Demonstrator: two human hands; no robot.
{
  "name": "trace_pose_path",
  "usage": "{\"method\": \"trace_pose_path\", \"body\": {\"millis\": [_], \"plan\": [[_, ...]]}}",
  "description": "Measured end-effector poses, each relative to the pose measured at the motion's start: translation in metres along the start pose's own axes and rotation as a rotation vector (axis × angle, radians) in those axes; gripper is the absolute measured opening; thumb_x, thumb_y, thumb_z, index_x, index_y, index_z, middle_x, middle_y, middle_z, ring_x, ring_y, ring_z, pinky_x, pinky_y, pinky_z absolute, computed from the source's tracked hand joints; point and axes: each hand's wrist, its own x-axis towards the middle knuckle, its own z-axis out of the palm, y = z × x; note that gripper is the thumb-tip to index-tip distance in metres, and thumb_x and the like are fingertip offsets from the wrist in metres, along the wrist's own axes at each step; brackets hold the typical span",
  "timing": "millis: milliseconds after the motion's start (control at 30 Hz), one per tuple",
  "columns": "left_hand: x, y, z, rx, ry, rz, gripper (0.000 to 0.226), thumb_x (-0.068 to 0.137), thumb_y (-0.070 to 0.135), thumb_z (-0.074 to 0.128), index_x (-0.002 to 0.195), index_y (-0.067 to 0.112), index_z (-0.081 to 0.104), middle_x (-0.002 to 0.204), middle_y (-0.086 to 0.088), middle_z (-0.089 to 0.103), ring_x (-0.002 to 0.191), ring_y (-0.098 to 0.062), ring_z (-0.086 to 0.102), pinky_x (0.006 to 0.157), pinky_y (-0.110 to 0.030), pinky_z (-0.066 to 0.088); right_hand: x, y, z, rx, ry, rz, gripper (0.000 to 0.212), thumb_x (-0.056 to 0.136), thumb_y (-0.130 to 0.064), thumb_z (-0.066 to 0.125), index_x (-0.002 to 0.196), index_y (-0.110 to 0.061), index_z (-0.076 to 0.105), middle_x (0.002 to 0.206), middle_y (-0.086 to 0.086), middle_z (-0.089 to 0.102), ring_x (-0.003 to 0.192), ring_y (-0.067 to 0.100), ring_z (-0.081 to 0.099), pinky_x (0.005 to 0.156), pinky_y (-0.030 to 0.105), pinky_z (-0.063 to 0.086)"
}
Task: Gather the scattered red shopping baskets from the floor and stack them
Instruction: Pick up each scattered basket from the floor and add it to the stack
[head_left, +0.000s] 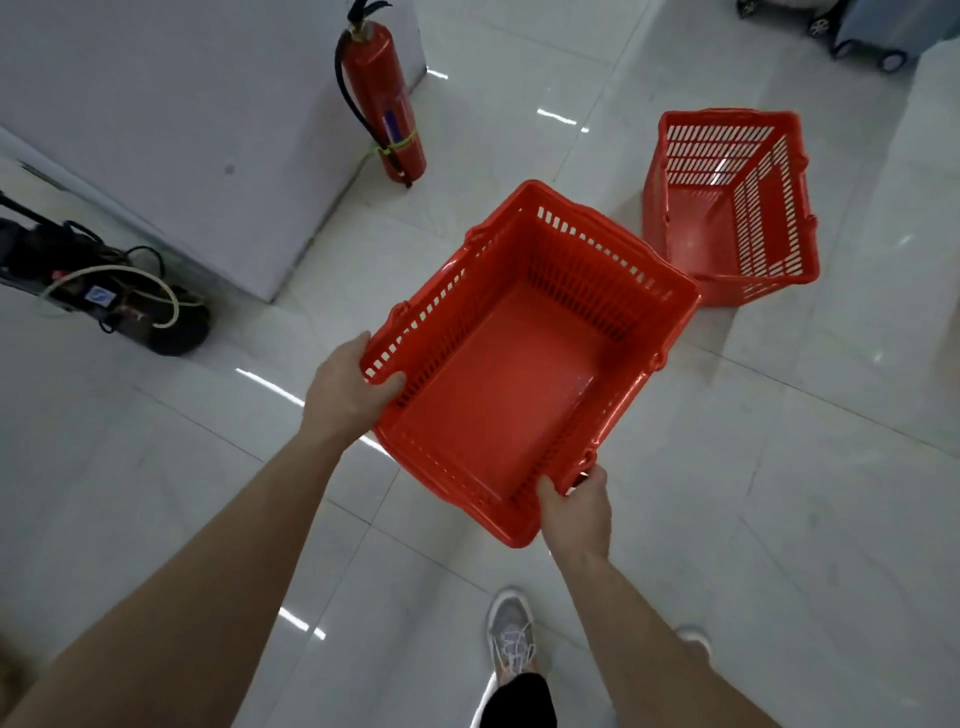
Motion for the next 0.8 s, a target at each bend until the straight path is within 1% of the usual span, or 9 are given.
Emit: {"method": "trace_pose_path", "body": {"millis": [33,67,100,133,167,200,333,500,800], "plan": [[-0.008,0.0,0.007,0.021,0.037,0.027,0.061,0.078,0.052,0.064,0.128,0.019,0.055,0.116,-0.005,0.064,0.093,-0.01,0.05,0.069,-0.023,0.04,-0.001,0.006,-0.002,-0.043,-0.04,0.0,0.039,0.086,-0.028,0.07,0.119,-0.02,0.051,0.11,-0.007,0.061,0.102,0.022,0.064,0.072,0.023,0.048],[-0.017,0.002,0.013,0.018,0.051,0.056,0.062,0.077,0.053,0.063,0.129,0.02,0.054,0.119,-0.006,0.064,0.094,-0.01,0.05,0.068,-0.019,0.04,-0.001,0.011,-0.007,-0.104,-0.067,-0.014,0.053,0.086,-0.036,0.071,0.13,-0.016,0.05,0.122,-0.003,0.057,0.111,0.023,0.061,0.081,0.027,0.05],[-0.025,0.005,0.021,0.002,0.02,0.065,0.065,0.079,0.054,0.062,0.134,0.023,0.05,0.126,-0.004,0.062,0.099,-0.011,0.052,0.073,-0.02,0.047,0.0,0.016,-0.014,-0.173,-0.08,-0.035,0.068,0.086,-0.044,0.07,0.141,-0.013,0.044,0.134,0.002,0.051,0.118,0.024,0.057,0.088,0.033,0.049],[-0.032,0.01,0.029,-0.004,-0.047,0.046,0.071,0.081,0.055,0.062,0.143,0.026,0.044,0.137,-0.002,0.057,0.112,-0.015,0.055,0.086,-0.028,0.052,0.002,0.02,-0.025,-0.257,-0.081,-0.062,0.077,0.086,-0.049,0.069,0.146,-0.012,0.039,0.141,0.004,0.046,0.123,0.024,0.053,0.093,0.037,0.047],[-0.039,0.017,0.039,0.02,-0.116,0.018,0.079,0.083,0.058,0.062,0.15,0.026,0.035,0.147,-0.001,0.049,0.126,-0.019,0.05,0.101,-0.036,0.048,0.006,0.023,-0.037,-0.337,-0.077,-0.095,0.08,0.086,-0.051,0.067,0.148,-0.012,0.036,0.144,0.006,0.043,0.125,0.025,0.051,0.094,0.039,0.046],[-0.045,0.026,0.049,0.07,-0.172,0.003,0.085,0.083,0.06,0.061,0.154,0.025,0.029,0.154,0.0,0.041,0.136,-0.021,0.043,0.108,-0.04,0.041,0.01,0.025,-0.053,-0.406,-0.076,-0.116,0.08,0.086,-0.051,0.067,0.149,-0.012,0.035,0.144,0.008,0.043,0.126,0.026,0.049,0.094,0.04,0.046],[-0.067,0.092,0.088,0.188,-0.285,0.119,0.09,0.082,0.067,0.055,0.155,0.023,0.028,0.157,-0.001,0.037,0.141,-0.023,0.037,0.111,-0.039,0.034,0.048,0.032,-0.137,-0.501,-0.001,-0.09,0.081,0.083,-0.049,0.07,0.148,-0.012,0.038,0.143,0.012,0.043,0.127,0.031,0.047,0.093,0.044,0.046],[-0.076,0.211,0.145,0.318,-0.361,0.351,0.083,0.082,0.053,0.063,0.151,0.015,0.038,0.153,-0.006,0.043,0.137,-0.026,0.04,0.112,-0.035,0.032,0.117,0.052,-0.264,-0.516,0.102,-0.015,0.083,0.081,-0.047,0.072,0.147,-0.01,0.039,0.143,0.017,0.044,0.128,0.037,0.045,0.096,0.045,0.044],[-0.091,0.455,0.282,0.401,-0.506,0.445,0.083,0.085,0.053,0.063,0.153,0.016,0.034,0.155,-0.006,0.04,0.137,-0.027,0.042,0.11,-0.038,0.035,0.197,0.109,-0.54,-0.536,0.232,0.148,0.088,0.081,-0.051,0.068,0.15,-0.012,0.032,0.145,0.016,0.041,0.129,0.037,0.041,0.096,0.045,0.042]]}}
